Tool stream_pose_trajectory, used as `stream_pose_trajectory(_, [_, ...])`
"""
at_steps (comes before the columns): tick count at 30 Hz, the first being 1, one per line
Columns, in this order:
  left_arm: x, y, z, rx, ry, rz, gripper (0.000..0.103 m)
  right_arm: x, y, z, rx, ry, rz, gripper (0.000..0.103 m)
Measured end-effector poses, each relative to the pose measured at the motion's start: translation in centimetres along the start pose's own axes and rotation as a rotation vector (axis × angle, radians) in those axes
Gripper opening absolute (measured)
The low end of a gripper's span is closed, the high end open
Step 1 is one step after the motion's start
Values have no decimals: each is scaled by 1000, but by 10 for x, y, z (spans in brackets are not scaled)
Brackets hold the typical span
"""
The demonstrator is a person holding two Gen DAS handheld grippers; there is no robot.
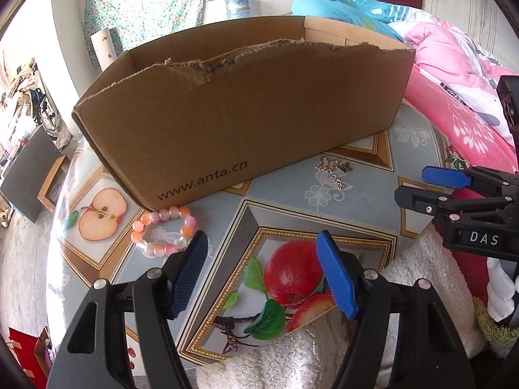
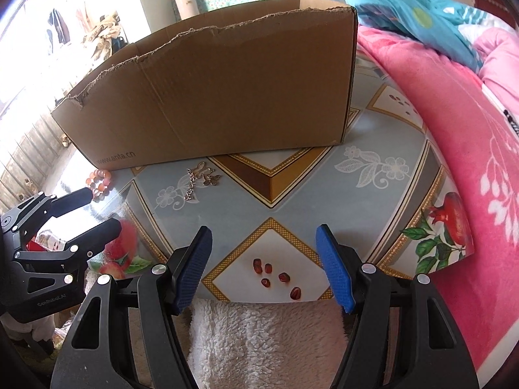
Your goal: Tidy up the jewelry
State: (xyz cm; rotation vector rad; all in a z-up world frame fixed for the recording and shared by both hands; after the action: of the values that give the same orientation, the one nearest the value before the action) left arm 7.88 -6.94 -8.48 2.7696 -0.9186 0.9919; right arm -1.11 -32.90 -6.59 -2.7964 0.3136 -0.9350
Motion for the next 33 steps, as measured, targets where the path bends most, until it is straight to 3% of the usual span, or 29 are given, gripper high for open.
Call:
stream_pose_trajectory(11, [6, 5, -5, 3, 34, 7, 67, 2, 3, -12, 26, 58, 18, 64])
stream_pose_trajectory(25, [9, 11, 1, -4, 37, 7, 67, 1, -1, -13, 81, 70, 24, 64])
stream_pose_trajectory(33, [15, 22, -1, -74, 77, 5, 67, 9, 0, -14, 103, 101, 41, 64])
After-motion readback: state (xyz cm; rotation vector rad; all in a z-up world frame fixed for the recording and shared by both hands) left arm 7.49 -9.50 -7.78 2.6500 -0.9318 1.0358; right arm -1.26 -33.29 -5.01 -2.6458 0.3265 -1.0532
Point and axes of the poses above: each gripper's, at about its wrist camera, not at the fingertips, and z roughly the way its jaws point, y to its right, x to its top, the point moved 9 cm from there along z, roughly the way its jaws point, and after that the axes turned 8 degrees about z, right-handed, at the moved point
